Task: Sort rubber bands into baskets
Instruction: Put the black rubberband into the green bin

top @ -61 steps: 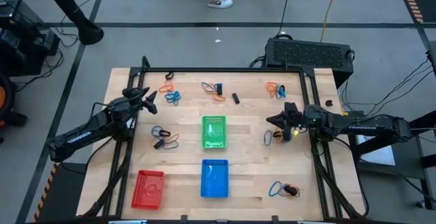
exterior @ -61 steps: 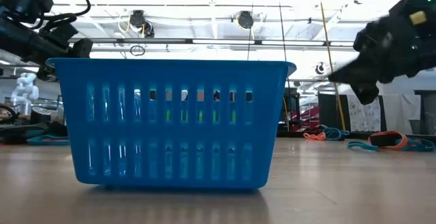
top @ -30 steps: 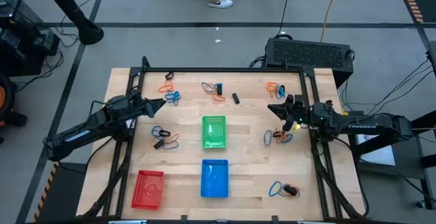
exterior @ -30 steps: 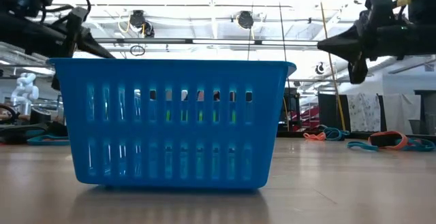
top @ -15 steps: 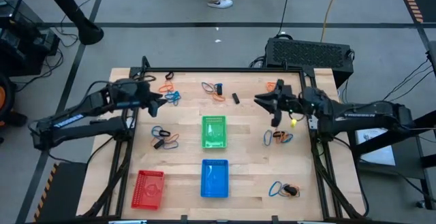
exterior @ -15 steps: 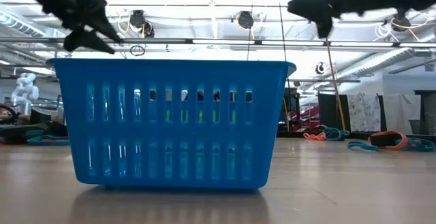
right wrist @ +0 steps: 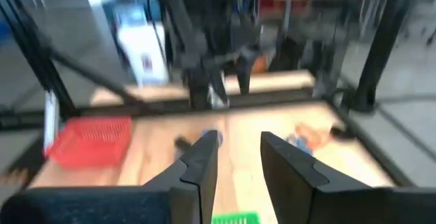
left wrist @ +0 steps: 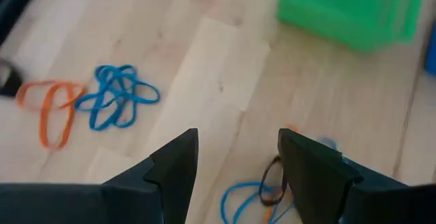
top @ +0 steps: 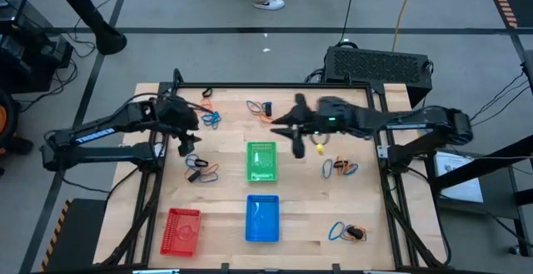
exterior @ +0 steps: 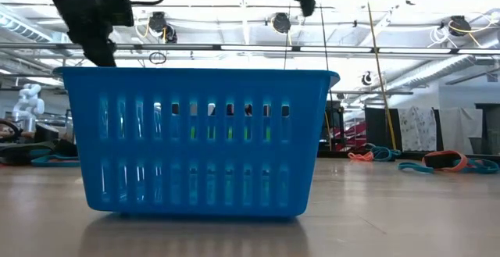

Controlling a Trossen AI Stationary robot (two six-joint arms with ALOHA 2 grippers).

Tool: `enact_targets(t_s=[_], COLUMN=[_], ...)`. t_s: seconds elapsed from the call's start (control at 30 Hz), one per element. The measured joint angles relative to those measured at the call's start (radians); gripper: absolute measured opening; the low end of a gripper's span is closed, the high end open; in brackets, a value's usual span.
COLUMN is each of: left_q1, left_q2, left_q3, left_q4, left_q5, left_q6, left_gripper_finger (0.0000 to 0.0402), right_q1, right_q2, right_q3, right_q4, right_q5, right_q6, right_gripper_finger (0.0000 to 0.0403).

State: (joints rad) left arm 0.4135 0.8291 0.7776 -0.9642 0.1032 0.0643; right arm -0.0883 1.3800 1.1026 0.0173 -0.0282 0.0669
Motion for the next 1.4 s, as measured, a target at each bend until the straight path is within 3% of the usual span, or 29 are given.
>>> enact_targets(t_s=[0.17,0.43,0.77,1.0,1.17,1.4], left_q1=[-0.053,-0.138,-0.233,-0.234,-0.231,-0.231], left_q2=[0.099,0.264,0.422,0.533,0.593,0.665], left_q3=[0.0,-0.001,-0.001,-0.007,-0.022,-0.022], left_q4=[0.0,-0.008,-0.007,0.015,0.035,0.034], left_q5=[0.052,0.101,0.03,0.01,-0.008,-0.01], left_q6=[0.156,0.187,0.155,0.152,0.141,0.137], left_gripper_finger=[0.021,0.021,0.021,0.021,0.021,0.021], right_q1=[0.02,0.054,0.076,0.074,0.068,0.056], right_q2=[0.168,0.305,0.306,0.305,0.305,0.305], right_q3=[0.175,0.313,0.314,0.315,0.314,0.314], right_q4=[-0.209,-0.36,-0.391,-0.497,-0.569,-0.644], right_q5=[0.001,-0.001,0.009,0.013,0.102,0.108], right_q6=[0.033,0.161,0.108,0.018,-0.052,-0.109], right_gripper_finger=[0.0105,0.0105,0.0105,0.0105,0.0105,0.0105])
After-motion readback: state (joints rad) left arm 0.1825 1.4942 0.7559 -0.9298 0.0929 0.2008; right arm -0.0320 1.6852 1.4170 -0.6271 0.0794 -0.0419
